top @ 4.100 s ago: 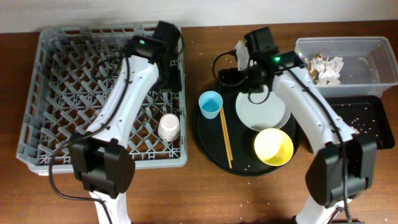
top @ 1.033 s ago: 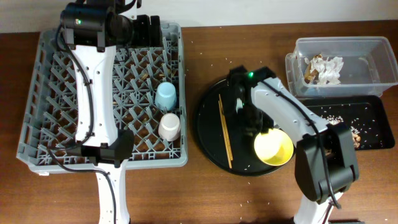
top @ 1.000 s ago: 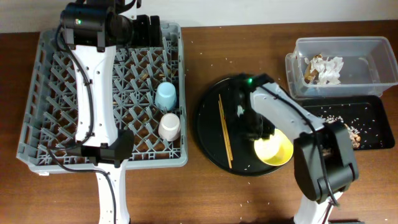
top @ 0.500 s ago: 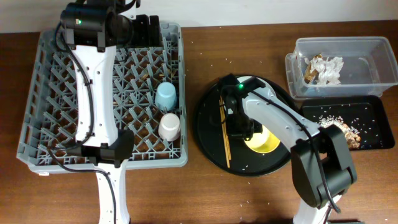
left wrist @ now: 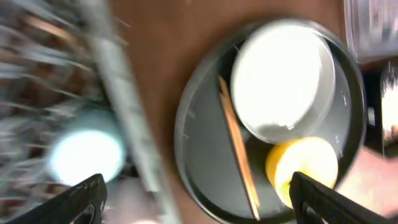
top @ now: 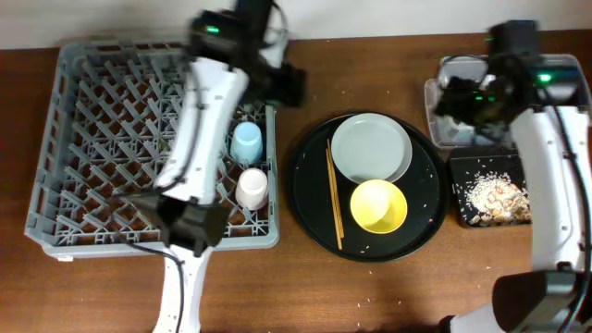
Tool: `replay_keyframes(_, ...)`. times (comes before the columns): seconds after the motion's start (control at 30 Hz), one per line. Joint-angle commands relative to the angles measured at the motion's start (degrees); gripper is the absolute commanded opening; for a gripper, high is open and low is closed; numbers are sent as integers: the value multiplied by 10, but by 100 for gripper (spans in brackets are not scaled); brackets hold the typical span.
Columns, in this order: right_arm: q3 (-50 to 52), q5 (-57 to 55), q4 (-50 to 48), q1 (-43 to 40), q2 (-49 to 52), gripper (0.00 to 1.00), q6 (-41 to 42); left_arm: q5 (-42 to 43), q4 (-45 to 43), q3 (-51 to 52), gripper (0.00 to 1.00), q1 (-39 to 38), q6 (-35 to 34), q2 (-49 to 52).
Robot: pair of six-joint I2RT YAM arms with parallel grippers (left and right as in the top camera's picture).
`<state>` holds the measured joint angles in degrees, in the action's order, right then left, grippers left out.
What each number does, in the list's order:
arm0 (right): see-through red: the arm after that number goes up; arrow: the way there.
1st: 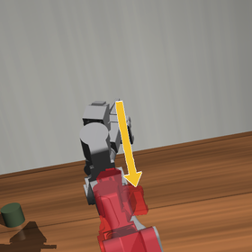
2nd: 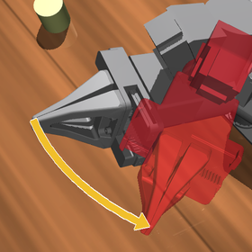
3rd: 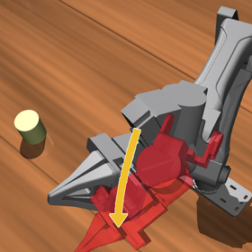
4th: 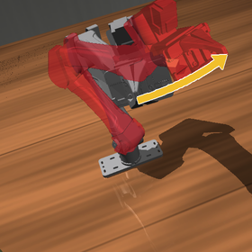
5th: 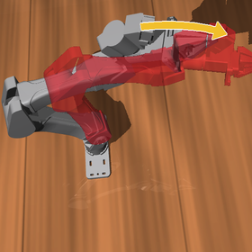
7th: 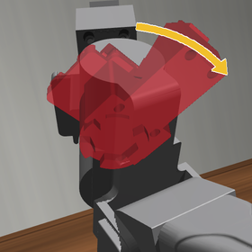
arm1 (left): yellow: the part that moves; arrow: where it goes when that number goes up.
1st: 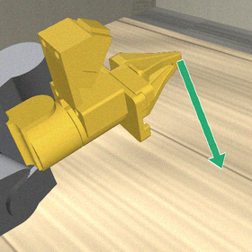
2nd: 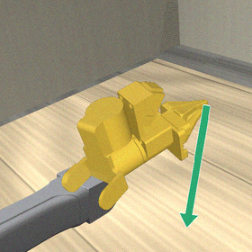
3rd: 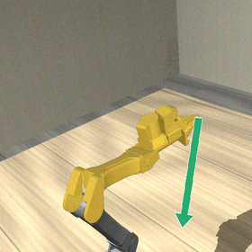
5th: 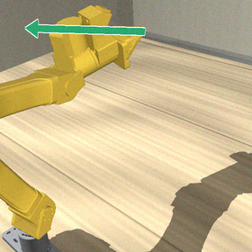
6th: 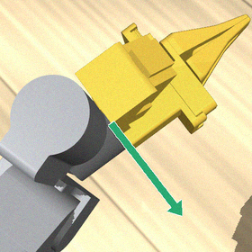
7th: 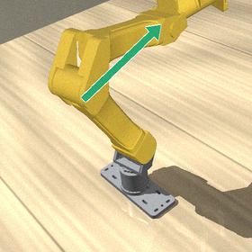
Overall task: Sort waste into correct bins and load items into the dishwasher rack
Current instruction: 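Grasp the yellow bowl with the left gripper and place it in the rack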
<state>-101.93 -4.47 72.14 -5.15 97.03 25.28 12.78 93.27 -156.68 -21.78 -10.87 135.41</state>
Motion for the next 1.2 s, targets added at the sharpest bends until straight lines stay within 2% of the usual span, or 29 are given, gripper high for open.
replay_keyframes(0.0, 2, -5, 7, -37, 7, 98, 0, 29, -41, 116, 93, -68, -5, -3)
replay_keyframes(0.1, 2, -5, 7, -43, 7, 98, 0, 29, -117, 262, 92, -136, -4, -3)
replay_keyframes(0.2, 2, -5, 7, -43, 7, 98, 0, 22, -156, 316, 89, -172, 4, -3)
replay_keyframes(0.23, 2, -5, 7, -43, 7, 99, 0, 10, -162, 322, 89, -181, 5, -3)
replay_keyframes(0.27, 2, -5, 5, -43, 7, 99, 0, -45, -175, 343, 89, -200, 5, -3)
replay_keyframes(0.3, 1, -5, 5, -43, 7, 99, 0, -78, -195, 369, 82, -215, 5, -3)
replay_keyframes(0.33, 2, -5, 5, -43, 7, 98, 0, -92, -210, 389, 80, -226, 5, -3)
replay_keyframes(0.5, 1, -5, 5, -43, 7, 98, 0, -96, -229, 404, 31, -232, 5, -3)
replay_keyframes(0.53, 1, -5, 5, -43, 7, 99, 0, -96, -229, 404, 10, -232, 4, -3)
replay_keyframes(0.57, 2, -5, 5, -43, 7, 98, 0, -96, -228, 403, 0, -232, 4, -3)
replay_keyframes(0.67, 1, -5, 5, -43, 7, 98, 0, -90, -186, 342, 0, -229, 4, -7)
replay_keyframes(0.77, 1, -5, 5, -43, 7, 98, 0, -107, -102, 152, 0, -206, 5, -23)
replay_keyframes(0.8, 2, -5, 5, -43, 7, 98, 0, -150, -71, 66, 0, -186, 4, -25)
replay_keyframes(0.83, 2, -5, 5, -42, 7, 98, 0, -233, -43, -16, 0, -157, 4, -25)
replay_keyframes(0.87, 2, -5, 5, -42, 7, 98, 0, -333, -35, -53, 0, -131, 4, -25)
replay_keyframes(0.9, 2, -5, 5, -42, 7, 98, 0, -449, -41, -63, 0, -99, 4, -25)
replay_keyframes(0.93, 1, -5, 5, -42, 7, 99, 0, -501, -53, -59, 0, -76, 4, -22)
replay_keyframes(1.03, 2, -5, 5, -42, 7, 98, 0, -561, -154, -13, 0, 3, -5, -1)
replay_keyframes(1.1, 1, -5, 5, -42, 7, 98, 0, -664, -249, 41, 0, 9, -4, 20)
replay_keyframes(1.17, 1, -5, 5, -42, 7, 98, 0, -687, -302, 61, 0, 9, 5, 52)
